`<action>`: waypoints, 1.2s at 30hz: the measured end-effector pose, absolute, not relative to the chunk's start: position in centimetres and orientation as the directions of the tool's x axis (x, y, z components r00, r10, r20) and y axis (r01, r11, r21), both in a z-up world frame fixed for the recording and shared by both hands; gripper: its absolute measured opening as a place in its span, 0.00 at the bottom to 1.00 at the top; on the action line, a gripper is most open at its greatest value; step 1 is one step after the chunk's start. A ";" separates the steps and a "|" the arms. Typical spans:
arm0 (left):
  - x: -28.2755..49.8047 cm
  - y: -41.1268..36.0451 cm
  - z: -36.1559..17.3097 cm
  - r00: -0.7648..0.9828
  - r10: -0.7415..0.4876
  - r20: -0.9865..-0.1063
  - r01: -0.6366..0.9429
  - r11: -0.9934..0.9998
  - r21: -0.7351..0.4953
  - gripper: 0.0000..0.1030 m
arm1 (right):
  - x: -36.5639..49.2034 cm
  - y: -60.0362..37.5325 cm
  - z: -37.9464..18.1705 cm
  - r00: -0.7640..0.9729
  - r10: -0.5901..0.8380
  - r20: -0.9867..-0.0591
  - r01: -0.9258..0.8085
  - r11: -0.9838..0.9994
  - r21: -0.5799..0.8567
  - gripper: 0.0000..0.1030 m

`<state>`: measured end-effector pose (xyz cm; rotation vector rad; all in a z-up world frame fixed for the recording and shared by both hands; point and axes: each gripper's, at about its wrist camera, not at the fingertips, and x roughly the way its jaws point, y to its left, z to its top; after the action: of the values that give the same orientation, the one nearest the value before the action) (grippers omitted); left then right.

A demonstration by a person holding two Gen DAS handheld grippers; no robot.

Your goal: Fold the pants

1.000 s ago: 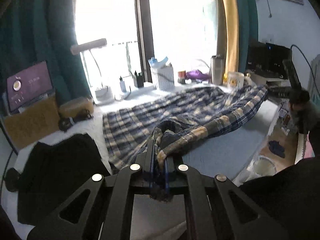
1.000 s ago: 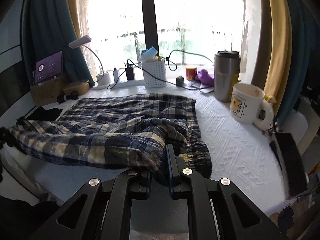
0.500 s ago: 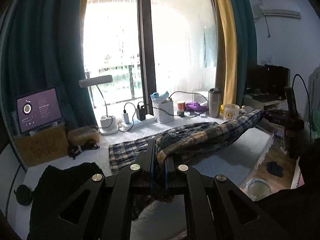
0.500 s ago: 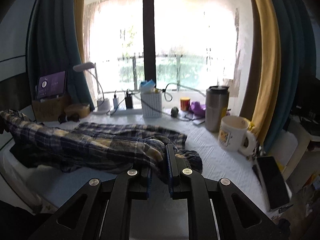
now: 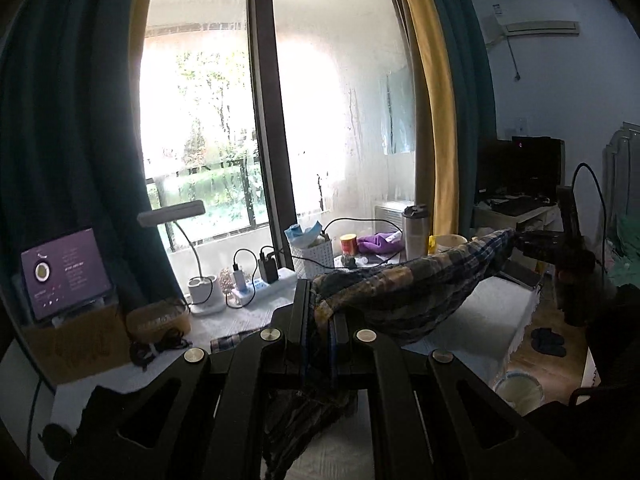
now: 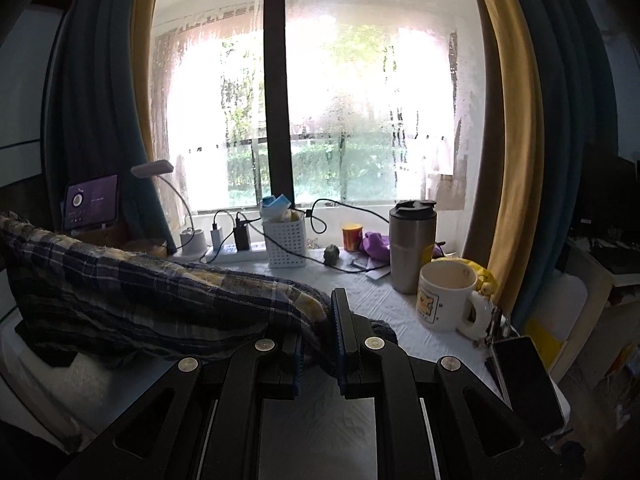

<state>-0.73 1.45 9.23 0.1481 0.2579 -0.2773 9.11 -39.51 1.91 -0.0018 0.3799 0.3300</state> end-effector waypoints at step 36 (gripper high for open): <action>16.0 5.7 4.0 0.837 -0.164 -0.522 0.224 0.973 0.054 0.06 | 25.8 -34.0 -1.3 0.812 0.331 -0.481 -0.327 0.940 0.095 0.12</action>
<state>15.99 5.69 3.97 0.1146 0.5420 -0.2058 25.79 -34.02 -1.25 0.0075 0.5153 0.3510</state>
